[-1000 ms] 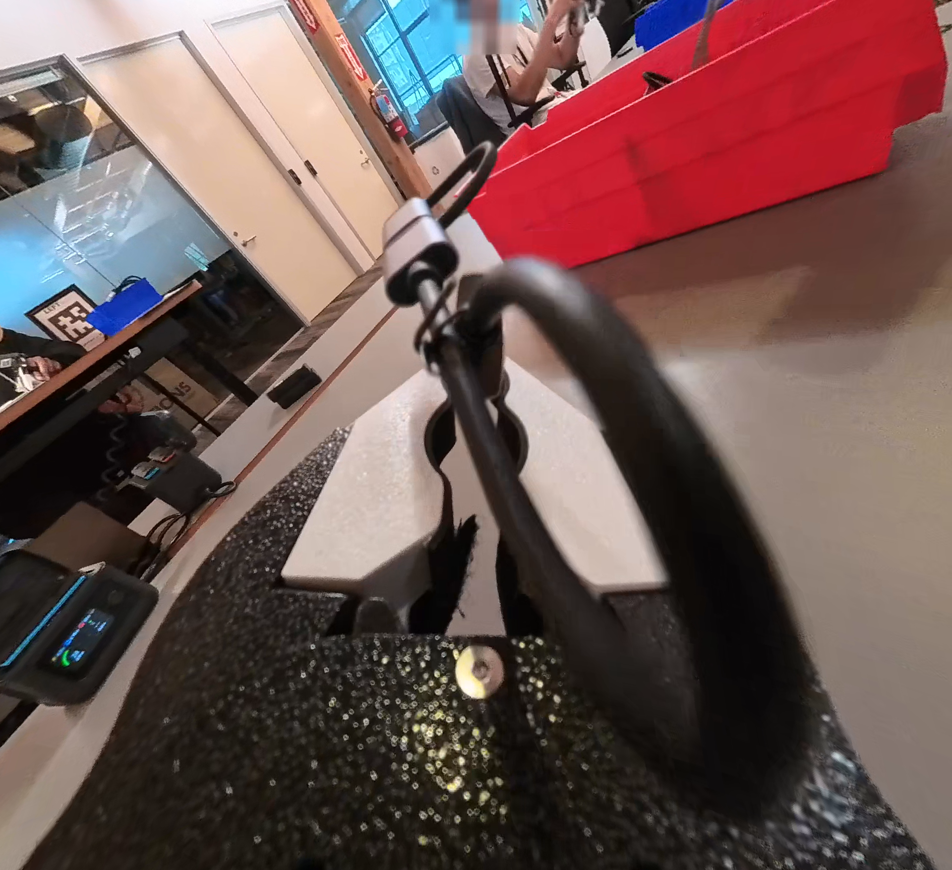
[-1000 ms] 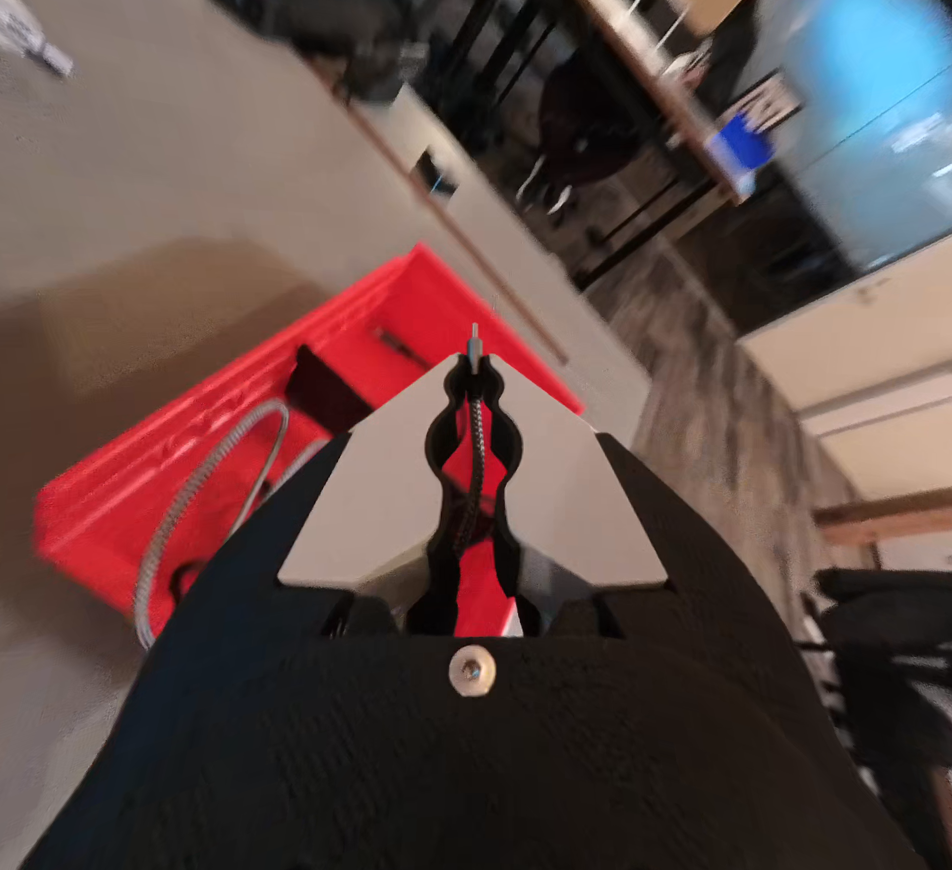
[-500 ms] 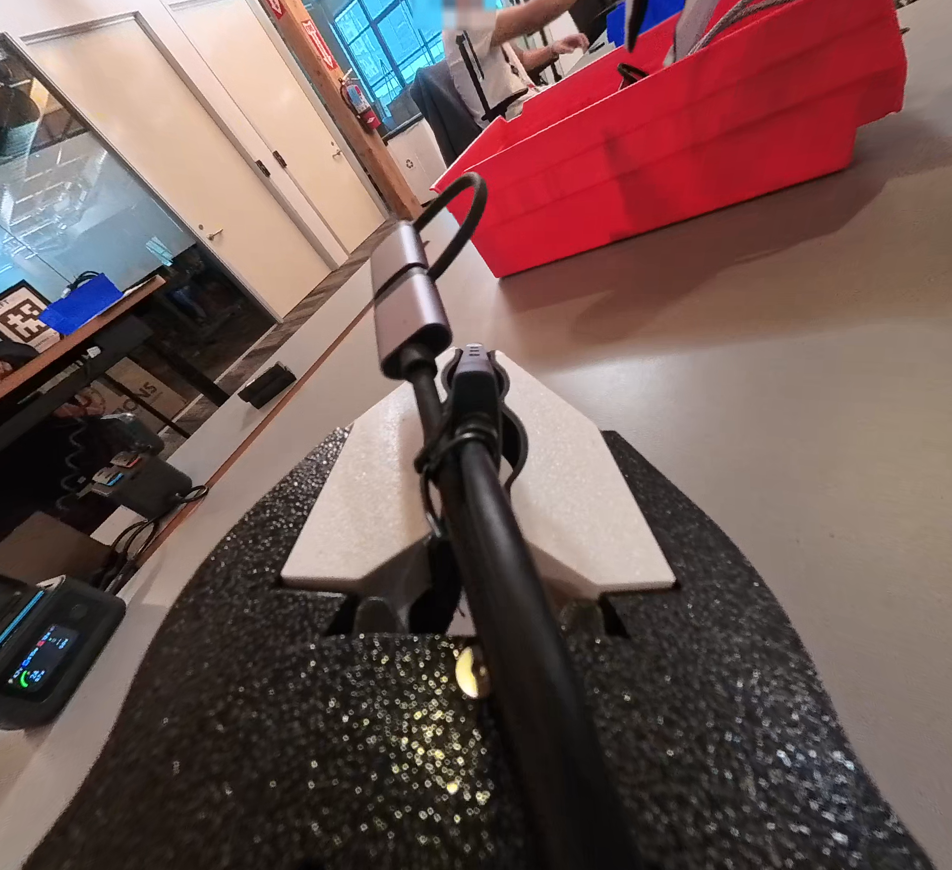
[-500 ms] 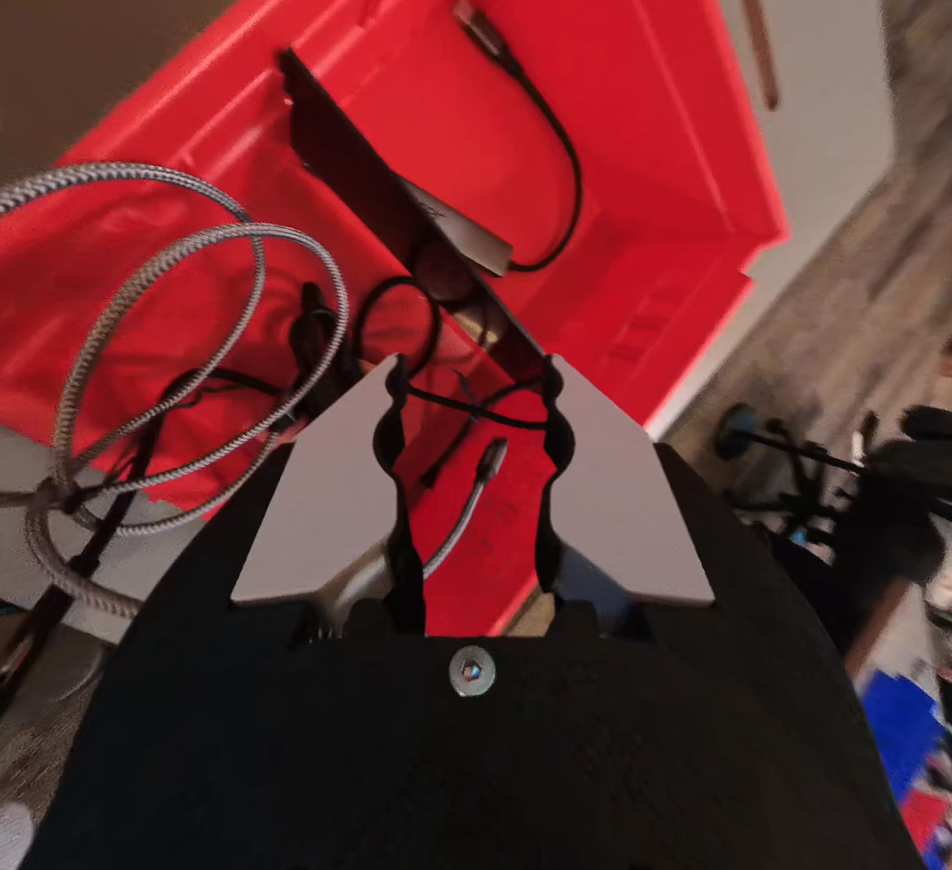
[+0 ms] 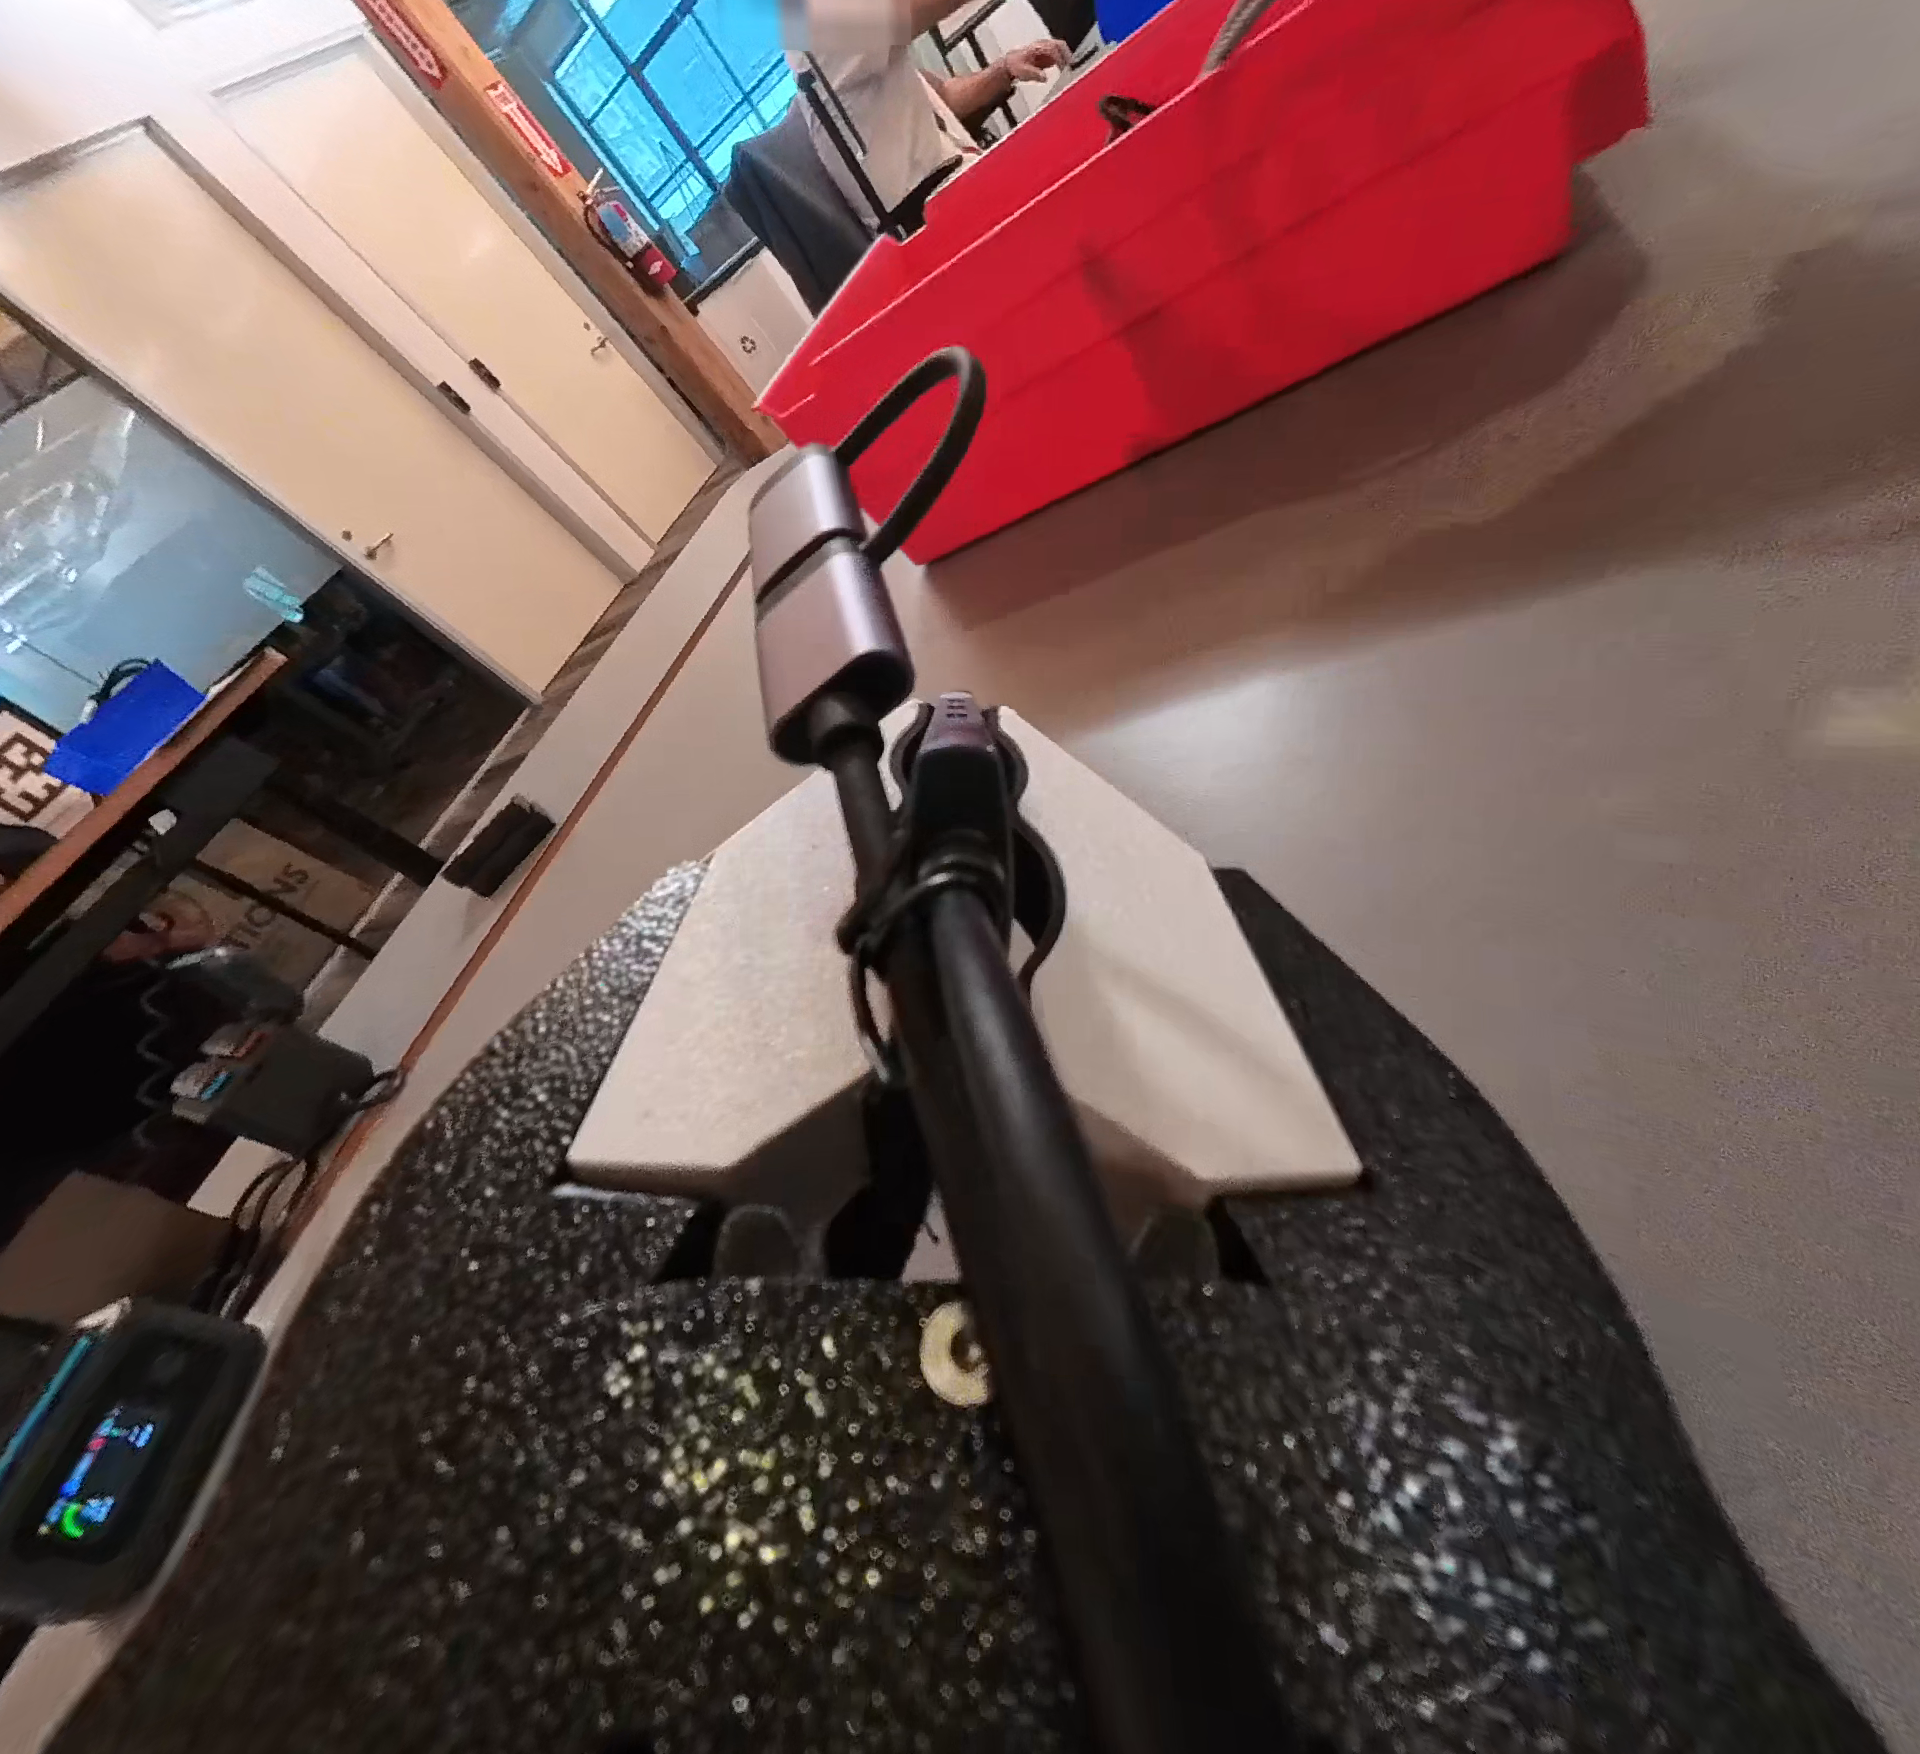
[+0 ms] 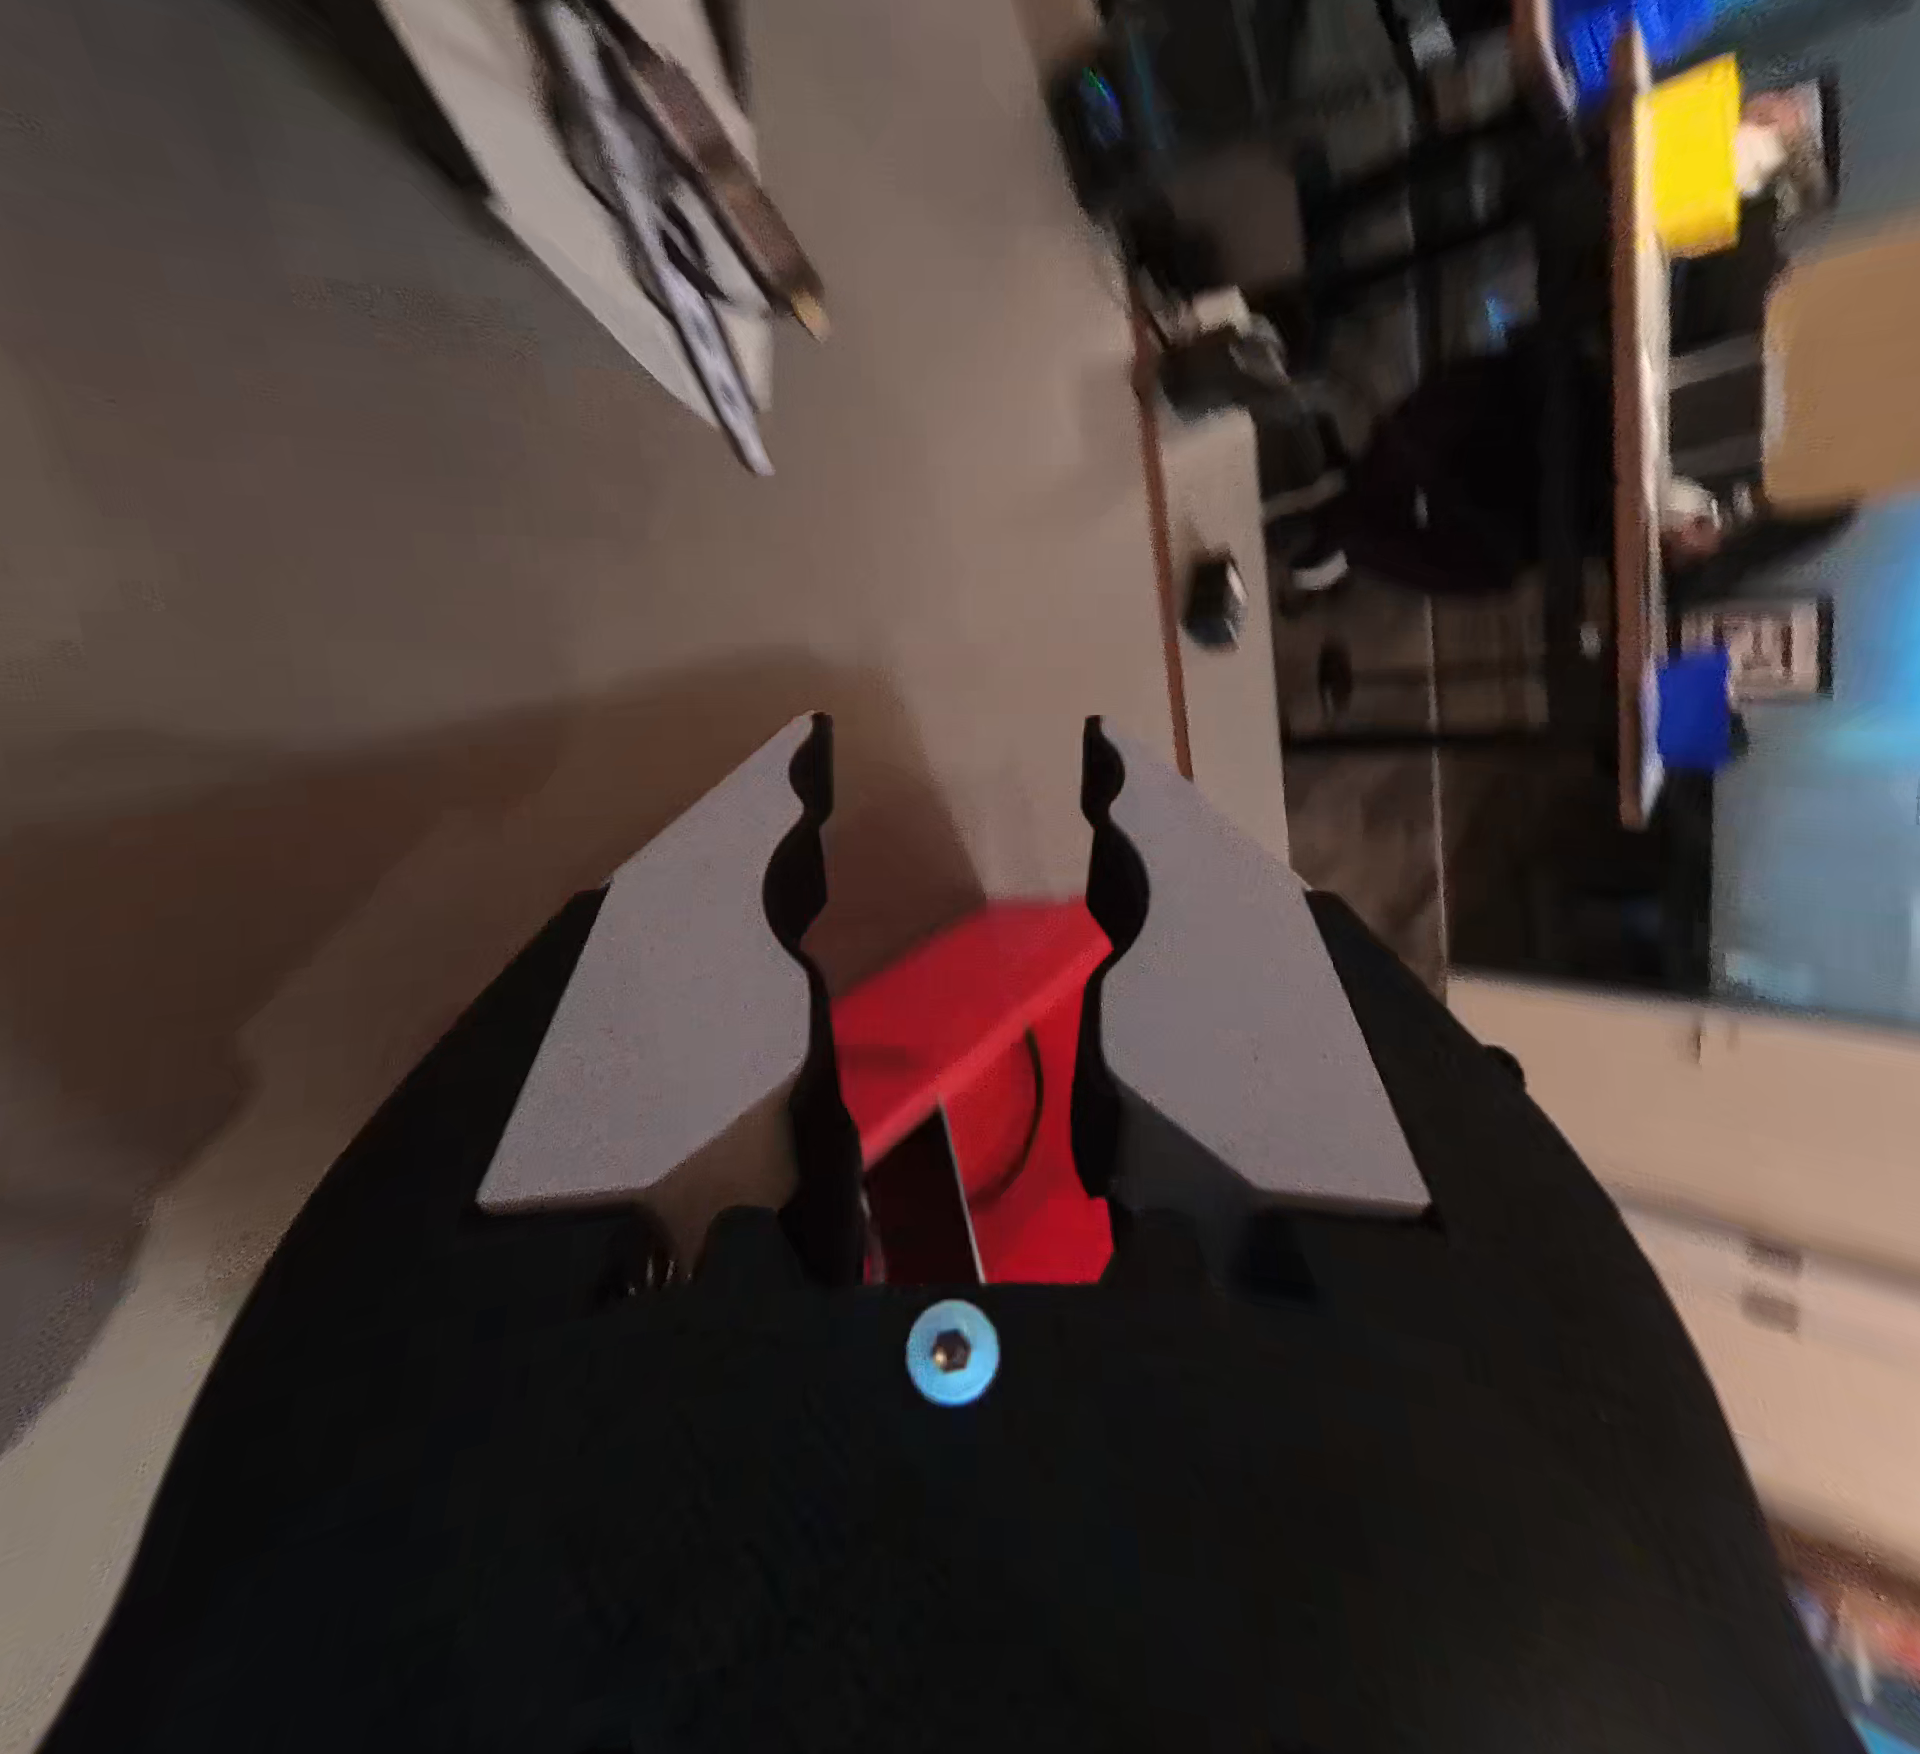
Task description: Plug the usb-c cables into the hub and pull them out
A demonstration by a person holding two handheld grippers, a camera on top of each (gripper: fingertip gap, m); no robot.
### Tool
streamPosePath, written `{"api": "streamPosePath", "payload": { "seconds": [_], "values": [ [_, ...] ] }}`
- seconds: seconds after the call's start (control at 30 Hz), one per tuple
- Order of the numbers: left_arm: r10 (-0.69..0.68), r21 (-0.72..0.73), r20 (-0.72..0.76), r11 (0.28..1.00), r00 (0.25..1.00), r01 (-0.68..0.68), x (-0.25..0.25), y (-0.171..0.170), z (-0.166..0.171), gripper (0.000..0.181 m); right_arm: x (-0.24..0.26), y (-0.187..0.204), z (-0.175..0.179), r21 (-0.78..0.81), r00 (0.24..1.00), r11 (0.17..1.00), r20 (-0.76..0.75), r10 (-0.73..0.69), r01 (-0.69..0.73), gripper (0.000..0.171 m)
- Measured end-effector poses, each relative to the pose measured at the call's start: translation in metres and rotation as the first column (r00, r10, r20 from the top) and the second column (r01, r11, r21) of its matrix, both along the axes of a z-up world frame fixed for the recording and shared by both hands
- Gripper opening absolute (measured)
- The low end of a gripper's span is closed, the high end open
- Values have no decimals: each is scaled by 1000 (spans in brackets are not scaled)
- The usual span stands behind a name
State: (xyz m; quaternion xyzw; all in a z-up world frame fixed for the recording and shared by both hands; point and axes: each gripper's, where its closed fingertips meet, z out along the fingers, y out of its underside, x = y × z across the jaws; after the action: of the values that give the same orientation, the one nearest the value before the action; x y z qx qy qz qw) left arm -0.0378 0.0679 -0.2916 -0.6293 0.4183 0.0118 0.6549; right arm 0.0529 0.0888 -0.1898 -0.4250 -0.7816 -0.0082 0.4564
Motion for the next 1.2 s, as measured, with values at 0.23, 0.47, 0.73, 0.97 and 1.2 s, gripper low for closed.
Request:
{"api": "streamPosePath", "payload": {
  "seconds": [0.23,0.47,0.73,0.97,1.2],
  "values": [
    [-43,36,-123,998,992,47,18,-11,-10,6,-70,-54,-65,54,962,963,79,261,-266,45],
    [-81,27,-133,996,988,85,27,-15,-14,5,-90,-64,-87,202,933,911,115,342,-359,41],
    [-127,22,-192,991,973,133,38,-22,-23,6,-102,-96,-89,206,876,852,63,478,-481,24],
    [-113,47,-130,992,985,120,35,-20,-14,11,-97,-99,-88,210,867,844,41,496,-493,15],
    [5,107,72,994,997,-13,10,-5,13,54,-70,-65,-39,218,920,909,-94,381,-355,14]
  ]
}}
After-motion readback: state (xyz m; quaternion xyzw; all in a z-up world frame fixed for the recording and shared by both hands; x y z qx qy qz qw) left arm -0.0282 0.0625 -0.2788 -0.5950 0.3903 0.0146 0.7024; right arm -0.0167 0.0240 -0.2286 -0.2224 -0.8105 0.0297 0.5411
